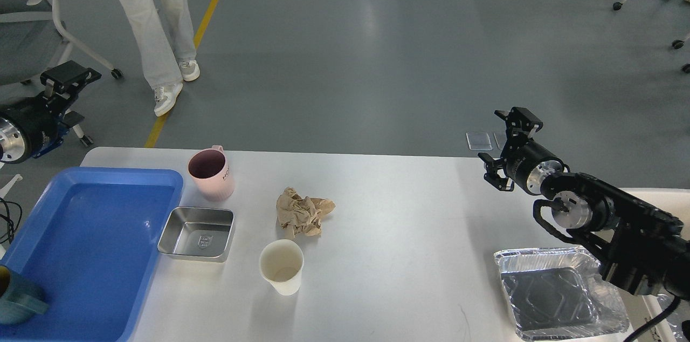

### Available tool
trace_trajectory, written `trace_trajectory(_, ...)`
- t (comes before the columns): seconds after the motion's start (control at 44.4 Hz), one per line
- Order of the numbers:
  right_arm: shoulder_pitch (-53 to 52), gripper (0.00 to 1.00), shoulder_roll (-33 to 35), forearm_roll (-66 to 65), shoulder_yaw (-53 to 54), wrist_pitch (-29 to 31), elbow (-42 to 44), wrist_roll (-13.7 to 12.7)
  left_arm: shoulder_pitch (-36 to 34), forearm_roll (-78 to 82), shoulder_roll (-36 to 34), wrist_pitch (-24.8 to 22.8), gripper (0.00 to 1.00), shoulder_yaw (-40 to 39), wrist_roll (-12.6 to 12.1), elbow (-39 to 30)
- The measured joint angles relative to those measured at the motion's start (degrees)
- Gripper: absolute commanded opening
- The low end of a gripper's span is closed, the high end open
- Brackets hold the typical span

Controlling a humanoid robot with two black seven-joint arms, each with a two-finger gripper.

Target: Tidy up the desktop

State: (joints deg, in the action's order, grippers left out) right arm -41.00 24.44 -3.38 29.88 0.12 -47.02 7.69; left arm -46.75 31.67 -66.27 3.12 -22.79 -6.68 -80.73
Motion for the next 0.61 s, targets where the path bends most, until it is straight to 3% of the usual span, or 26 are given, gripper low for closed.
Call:
trace_trajectory(0.158, 0.0, 1.00, -0.3, -0.7, 0.0, 0.0, 0.0, 0.0, -0.1, 4.3, -5.9, -0.5, 0.92, 0.0, 0.0, -4.5)
trace_trajectory(0.248, 0.0, 1.00, -0.4, -0.8, 0.0, 0.0, 0.0, 0.0, -0.6, 6.1, -9.7, -3.2, 0.92, 0.0, 0.2, -7.0)
trace_trajectory(0.45, 0.0, 1.00, -0.6, -0.8, 0.1, 0.1, 0.0, 0.1, -7.5, 6.9, -18.8, -19.5, 0.92, -0.4, 2.4, -9.8)
trace_trajectory(0.608, 0.0, 1.00, -0.9, -0.8, 0.1, 0.1, 0.1, 0.1, -12.0, 6.8, -23.9, -27.4, 0.92, -0.4, 2.8, -9.9)
